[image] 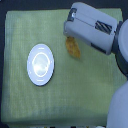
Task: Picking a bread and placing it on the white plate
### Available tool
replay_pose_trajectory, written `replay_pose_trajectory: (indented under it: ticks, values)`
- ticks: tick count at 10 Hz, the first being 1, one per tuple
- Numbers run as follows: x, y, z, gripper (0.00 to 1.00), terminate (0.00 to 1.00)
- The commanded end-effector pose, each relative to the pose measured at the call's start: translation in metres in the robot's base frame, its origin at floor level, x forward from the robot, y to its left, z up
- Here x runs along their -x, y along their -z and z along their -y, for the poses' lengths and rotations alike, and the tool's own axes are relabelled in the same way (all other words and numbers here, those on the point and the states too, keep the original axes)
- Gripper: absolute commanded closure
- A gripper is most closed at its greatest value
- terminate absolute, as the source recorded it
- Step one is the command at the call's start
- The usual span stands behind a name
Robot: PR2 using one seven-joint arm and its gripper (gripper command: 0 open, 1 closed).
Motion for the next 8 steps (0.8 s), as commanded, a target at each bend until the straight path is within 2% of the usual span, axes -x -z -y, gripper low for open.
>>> replay_pose_trajectory:
  ticks: [1,4,8]
  values:
    - [0.007,-0.085,-0.017,1.00,0.00]
    - [0.024,-0.104,-0.044,1.00,0.00]
    - [0.055,-0.088,-0.164,1.00,0.00]
